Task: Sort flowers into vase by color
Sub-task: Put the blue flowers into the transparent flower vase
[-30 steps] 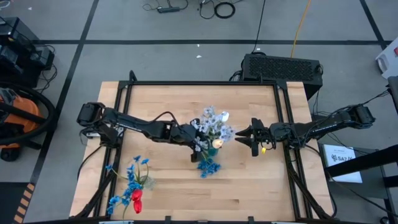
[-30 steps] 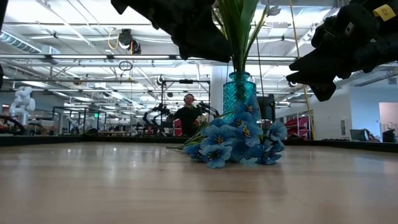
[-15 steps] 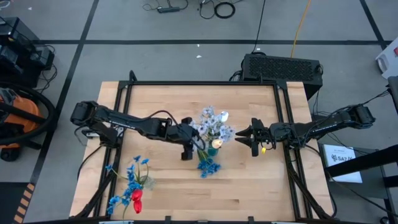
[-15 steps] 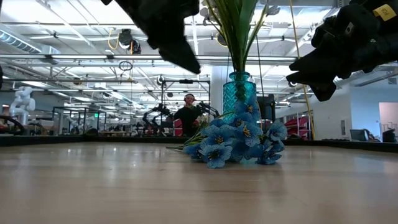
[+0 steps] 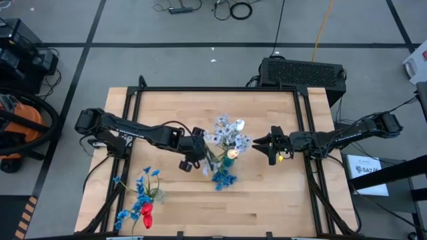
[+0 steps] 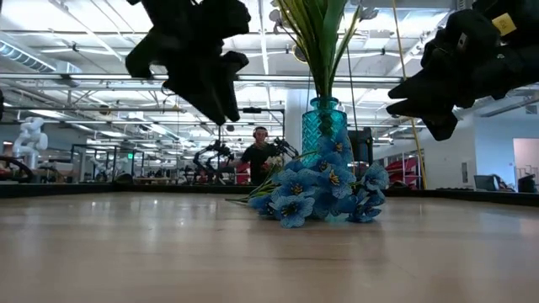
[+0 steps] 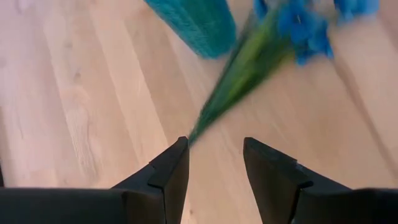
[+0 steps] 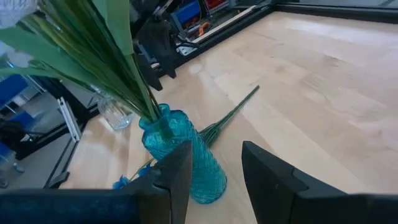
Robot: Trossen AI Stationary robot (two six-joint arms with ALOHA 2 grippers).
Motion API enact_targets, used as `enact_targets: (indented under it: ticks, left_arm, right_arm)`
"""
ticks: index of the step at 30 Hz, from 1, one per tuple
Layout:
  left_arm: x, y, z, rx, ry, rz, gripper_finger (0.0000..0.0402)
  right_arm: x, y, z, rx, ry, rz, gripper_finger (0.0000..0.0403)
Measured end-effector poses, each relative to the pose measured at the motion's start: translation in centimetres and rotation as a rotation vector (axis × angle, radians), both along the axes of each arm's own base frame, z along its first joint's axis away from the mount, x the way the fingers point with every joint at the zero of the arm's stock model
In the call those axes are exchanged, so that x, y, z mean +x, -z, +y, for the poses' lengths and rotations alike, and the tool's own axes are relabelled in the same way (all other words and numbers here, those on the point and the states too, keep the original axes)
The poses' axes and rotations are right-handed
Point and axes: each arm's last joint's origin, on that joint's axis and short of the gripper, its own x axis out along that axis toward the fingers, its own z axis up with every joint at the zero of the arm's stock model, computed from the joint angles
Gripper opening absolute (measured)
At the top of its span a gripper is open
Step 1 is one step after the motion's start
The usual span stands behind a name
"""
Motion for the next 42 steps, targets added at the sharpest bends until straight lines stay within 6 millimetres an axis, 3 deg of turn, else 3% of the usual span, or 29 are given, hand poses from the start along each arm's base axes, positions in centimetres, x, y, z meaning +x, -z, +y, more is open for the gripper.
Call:
enact_targets:
  ticks: [9,27,33,42]
  left_arm:
    - [0.5,1.7,1.2,0.069,0.042,0.089,0.0160]
    - [-1.0,1.0,5.9,-0.043,-0.040,0.159,0.0160]
    - [-2.4,3.7,6.3,-0.051,-0.028,0.235,0.0160]
    - [-1.7,5.6,5.8,0.043,0.156,0.043,0.0160]
  right_arm:
    - [-0.1,0.3,0.0,0.048,0.014,0.028,0.0132]
    - [-0.1,0.4,-0.1,0.059,0.064,0.028,0.0132]
    - [-0.2,0.5,-0.1,0.073,0.069,0.039,0.0132]
    - [-0.2,0.7,-0.2,0.077,0.072,0.058,0.0132]
